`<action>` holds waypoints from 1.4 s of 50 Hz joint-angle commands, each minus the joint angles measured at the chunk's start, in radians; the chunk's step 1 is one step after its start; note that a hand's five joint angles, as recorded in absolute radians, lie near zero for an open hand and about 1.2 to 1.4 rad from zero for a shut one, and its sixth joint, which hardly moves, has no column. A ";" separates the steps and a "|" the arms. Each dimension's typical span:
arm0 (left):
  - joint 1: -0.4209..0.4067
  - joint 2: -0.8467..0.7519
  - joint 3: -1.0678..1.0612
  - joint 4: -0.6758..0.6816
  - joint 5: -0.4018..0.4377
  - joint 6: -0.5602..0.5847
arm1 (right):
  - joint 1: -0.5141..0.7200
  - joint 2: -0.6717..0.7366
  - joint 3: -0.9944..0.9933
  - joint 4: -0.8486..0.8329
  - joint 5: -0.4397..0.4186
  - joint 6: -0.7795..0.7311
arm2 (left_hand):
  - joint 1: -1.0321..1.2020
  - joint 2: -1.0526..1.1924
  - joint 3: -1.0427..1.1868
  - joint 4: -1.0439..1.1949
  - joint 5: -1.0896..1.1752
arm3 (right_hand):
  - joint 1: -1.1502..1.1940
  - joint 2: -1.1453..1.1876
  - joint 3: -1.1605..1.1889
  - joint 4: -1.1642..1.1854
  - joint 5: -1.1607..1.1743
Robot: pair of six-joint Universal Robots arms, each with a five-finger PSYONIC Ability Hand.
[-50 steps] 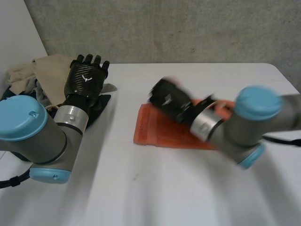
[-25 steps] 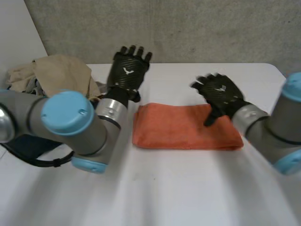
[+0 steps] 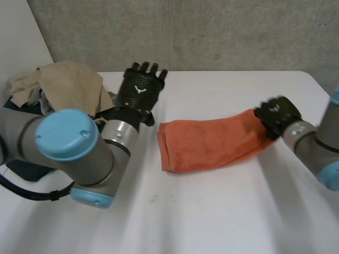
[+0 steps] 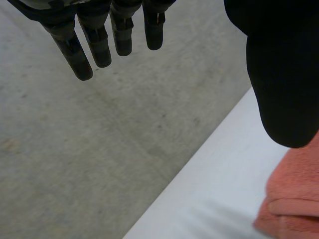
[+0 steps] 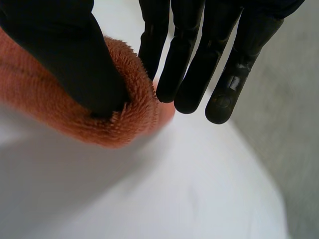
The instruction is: Fold the laundry.
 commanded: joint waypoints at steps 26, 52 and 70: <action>-0.020 -0.040 0.171 -0.137 -0.083 -0.172 | 0.268 -0.071 -0.179 0.051 -0.019 0.619 | 0.016 0.000 -0.007 0.004 -0.017 | -0.742 -1.001 -1.008 -1.015 -0.957; -0.066 -0.357 0.401 -0.571 -0.115 -0.170 | 0.210 0.357 -0.516 0.389 -0.036 0.391 | 0.078 0.062 0.055 0.066 0.045 | -0.611 -0.870 -0.877 -0.884 -0.827; 0.038 -0.001 0.220 -0.433 0.158 -0.177 | 0.082 -0.006 -0.025 0.093 -0.040 0.737 | 0.017 0.000 -0.007 0.004 -0.017 | -0.742 -1.001 -1.008 -1.015 -0.957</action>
